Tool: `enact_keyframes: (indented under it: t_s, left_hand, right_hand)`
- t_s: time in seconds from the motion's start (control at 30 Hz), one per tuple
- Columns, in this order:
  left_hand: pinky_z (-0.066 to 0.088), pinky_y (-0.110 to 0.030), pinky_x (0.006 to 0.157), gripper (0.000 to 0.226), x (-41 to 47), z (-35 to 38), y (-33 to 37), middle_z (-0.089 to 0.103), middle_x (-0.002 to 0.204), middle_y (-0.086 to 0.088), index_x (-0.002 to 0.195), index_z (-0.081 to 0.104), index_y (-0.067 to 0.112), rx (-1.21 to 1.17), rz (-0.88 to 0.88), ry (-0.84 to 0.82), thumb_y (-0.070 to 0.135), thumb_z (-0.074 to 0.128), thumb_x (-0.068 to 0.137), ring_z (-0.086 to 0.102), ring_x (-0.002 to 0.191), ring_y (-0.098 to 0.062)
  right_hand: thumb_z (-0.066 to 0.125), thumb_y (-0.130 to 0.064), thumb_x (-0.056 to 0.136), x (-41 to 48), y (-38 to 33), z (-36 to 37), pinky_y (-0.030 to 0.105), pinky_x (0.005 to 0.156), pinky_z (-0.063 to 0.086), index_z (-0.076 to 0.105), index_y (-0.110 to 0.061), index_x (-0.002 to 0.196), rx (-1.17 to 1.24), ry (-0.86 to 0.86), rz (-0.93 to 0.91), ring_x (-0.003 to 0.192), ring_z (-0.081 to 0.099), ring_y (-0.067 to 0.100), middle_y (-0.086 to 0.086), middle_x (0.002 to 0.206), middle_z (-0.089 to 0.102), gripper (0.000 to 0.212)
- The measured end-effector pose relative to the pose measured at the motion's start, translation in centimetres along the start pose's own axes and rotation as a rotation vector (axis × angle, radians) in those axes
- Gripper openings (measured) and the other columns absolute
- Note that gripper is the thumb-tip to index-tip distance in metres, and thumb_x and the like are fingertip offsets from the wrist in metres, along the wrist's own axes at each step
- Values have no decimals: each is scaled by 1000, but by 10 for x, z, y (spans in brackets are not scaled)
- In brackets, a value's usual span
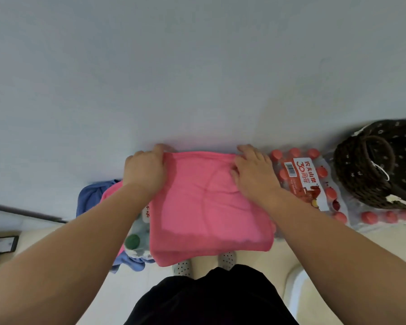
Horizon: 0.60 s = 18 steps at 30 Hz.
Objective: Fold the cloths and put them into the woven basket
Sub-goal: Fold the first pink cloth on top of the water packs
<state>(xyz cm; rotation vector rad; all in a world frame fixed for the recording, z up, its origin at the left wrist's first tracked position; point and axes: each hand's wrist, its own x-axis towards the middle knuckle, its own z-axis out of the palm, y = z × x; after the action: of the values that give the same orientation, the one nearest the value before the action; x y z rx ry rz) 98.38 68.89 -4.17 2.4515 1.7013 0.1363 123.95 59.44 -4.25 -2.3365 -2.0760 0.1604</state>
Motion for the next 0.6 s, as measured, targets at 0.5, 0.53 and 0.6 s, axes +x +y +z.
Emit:
enact_keyframes:
  t_s: [0.5, 0.53, 0.6]
  left_hand:
    - [37, -33, 69, 30, 18, 4, -6, 68, 92, -6, 100, 64, 22, 145, -62, -81, 42, 44, 90, 61, 88, -32]
    - [37, -33, 69, 30, 18, 5, -7, 68, 91, -6, 98, 64, 23, 153, -61, -89, 43, 44, 90, 61, 88, -32]
    - [37, -34, 70, 27, 18, 4, -7, 69, 91, -7, 91, 59, 21, 150, -71, -100, 44, 45, 90, 62, 88, -32]
  right_hand:
    - [58, -23, 90, 49, 8, -15, 40, 93, 41, 63, -22, 113, -52, -166, -79, 117, 49, 26, 3, 116, 55, 24]
    - [57, -21, 89, 48, 8, -15, 40, 91, 42, 63, -21, 111, -29, -166, -89, 115, 50, 26, 3, 115, 54, 23]
    - [57, -17, 88, 44, 8, -14, 40, 87, 42, 61, -20, 107, 16, -147, -98, 111, 51, 26, 3, 112, 55, 21]
